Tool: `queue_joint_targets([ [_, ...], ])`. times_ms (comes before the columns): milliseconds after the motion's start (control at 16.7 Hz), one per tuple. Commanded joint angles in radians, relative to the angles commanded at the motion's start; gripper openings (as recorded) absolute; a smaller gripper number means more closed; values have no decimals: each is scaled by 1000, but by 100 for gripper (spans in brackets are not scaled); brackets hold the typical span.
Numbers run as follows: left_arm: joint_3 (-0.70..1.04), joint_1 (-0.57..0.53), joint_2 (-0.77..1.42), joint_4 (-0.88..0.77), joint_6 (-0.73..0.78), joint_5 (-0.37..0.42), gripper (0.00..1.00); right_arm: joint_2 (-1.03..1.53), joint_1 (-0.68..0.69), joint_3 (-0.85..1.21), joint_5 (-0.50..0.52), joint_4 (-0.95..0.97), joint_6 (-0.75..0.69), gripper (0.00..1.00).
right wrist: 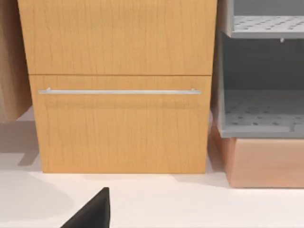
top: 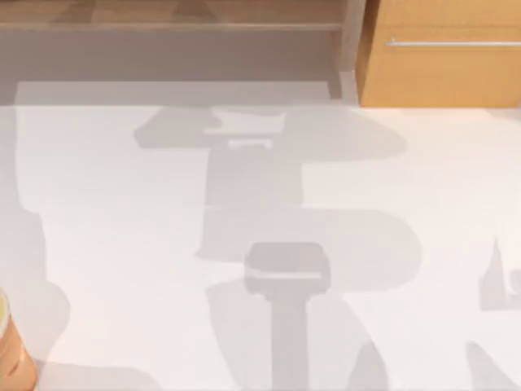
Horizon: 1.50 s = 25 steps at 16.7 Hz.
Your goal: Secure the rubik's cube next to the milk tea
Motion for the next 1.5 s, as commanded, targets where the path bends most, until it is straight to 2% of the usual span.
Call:
queue_joint_targets([
  [300,129,-18,114,-9,0,-16,100,0,0,0,0,0,0,100],
  [600,138,-20,131,-8,1,-18,100,0,0,0,0,0,0,100],
  [1380,138,-20,131,-8,1,-18,2,0,0,0,0,0,0,100],
  [1500,138,-20,131,-8,1,-18,0,0,0,0,0,0,0,100],
])
